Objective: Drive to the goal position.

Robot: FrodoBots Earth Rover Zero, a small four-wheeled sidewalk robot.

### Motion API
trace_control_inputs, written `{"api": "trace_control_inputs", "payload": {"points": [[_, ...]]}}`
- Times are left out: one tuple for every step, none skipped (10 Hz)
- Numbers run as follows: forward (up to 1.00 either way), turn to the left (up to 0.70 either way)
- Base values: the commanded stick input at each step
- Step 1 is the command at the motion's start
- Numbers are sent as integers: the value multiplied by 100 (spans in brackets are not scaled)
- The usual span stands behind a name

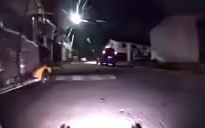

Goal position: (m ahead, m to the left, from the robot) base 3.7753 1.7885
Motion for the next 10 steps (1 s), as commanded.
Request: {"api": "trace_control_inputs", "payload": {"points": [[85,0],[85,0],[85,0],[85,0],[85,0],[85,0],[85,0],[85,0],[85,0],[85,0]]}}
